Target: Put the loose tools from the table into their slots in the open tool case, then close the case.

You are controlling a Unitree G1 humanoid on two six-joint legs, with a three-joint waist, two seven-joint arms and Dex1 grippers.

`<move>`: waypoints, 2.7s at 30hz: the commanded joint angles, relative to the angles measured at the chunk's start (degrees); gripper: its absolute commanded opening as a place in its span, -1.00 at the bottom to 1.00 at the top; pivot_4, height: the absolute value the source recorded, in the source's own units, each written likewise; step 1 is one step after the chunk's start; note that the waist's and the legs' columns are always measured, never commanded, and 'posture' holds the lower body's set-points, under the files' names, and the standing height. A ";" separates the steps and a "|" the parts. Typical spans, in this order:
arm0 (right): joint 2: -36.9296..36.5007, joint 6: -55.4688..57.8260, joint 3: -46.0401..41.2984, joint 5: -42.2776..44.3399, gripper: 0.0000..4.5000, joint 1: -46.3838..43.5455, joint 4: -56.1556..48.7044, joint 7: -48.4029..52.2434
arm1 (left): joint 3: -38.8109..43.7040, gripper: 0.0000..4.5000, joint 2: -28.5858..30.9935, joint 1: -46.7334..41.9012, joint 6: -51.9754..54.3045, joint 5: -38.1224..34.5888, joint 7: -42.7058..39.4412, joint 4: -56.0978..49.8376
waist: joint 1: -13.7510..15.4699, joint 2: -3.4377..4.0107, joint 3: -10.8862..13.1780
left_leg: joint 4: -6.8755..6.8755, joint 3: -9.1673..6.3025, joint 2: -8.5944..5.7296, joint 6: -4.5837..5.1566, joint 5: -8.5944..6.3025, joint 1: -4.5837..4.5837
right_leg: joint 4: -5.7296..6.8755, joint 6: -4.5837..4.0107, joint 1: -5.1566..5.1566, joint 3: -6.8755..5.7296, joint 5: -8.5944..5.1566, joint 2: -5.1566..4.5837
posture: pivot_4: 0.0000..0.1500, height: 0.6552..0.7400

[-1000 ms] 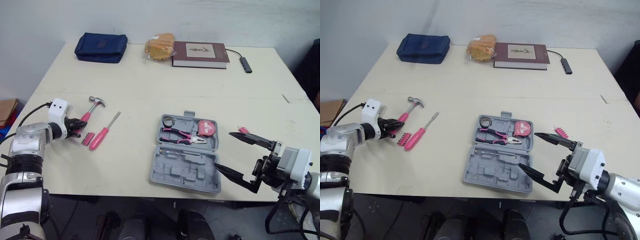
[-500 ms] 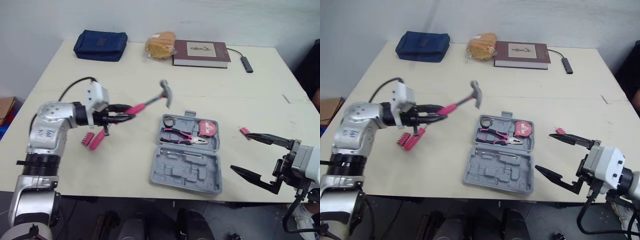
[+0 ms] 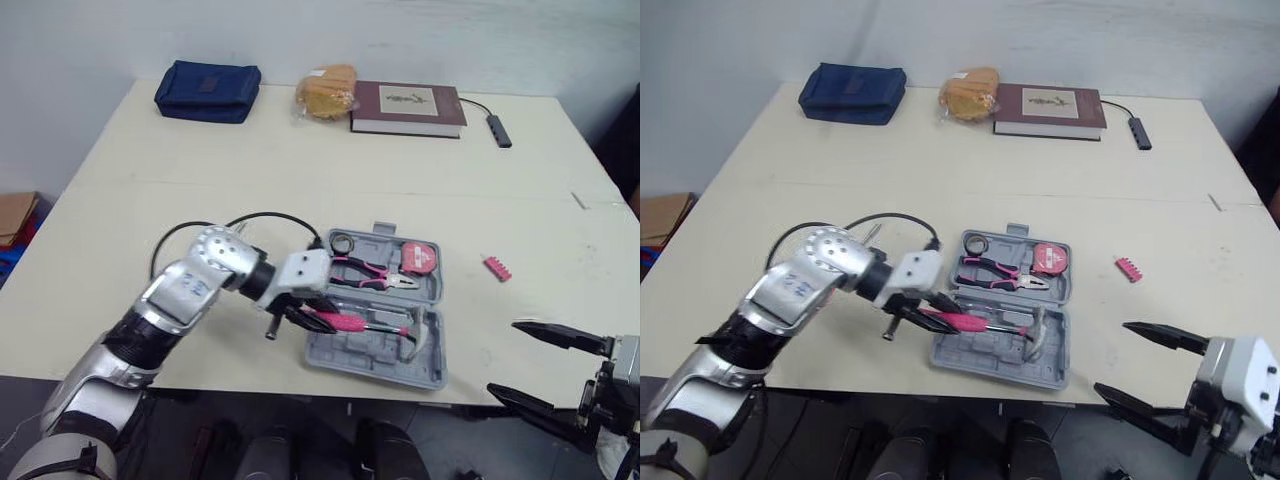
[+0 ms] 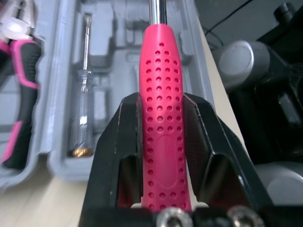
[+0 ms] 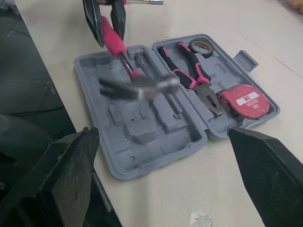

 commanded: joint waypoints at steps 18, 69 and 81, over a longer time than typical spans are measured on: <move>7.23 -9.05 4.14 -4.67 1.00 4.16 -0.62 -0.29 | -7.72 -0.76 -6.39 -8.91 5.04 9.62 3.86 2.38 | -0.14 0.09 -0.02 | 0.01 -0.06 0.01 0.00 0.00 -0.01 | 0.06 -0.05 -0.04 0.01 -0.03 -0.03 | 1.00 1.00; 8.01 -16.34 8.55 -8.49 1.00 5.05 5.51 -0.49 | 2.90 -0.99 -16.66 6.67 -25.15 5.85 5.76 16.30 | 0.03 0.19 -0.08 | 0.15 -0.07 -0.01 0.04 -0.02 0.05 | 0.09 -0.05 0.04 -0.03 -0.03 -0.09 | 1.00 1.00; 7.82 -16.93 7.70 -8.31 1.00 5.33 6.41 -0.57 | -2.26 -0.99 -14.87 7.37 -19.62 13.42 8.23 16.59 | 0.17 0.21 -0.21 | 0.15 -0.07 0.00 0.04 -0.04 0.12 | -0.01 -0.05 0.10 -0.01 -0.03 -0.15 | 1.00 1.00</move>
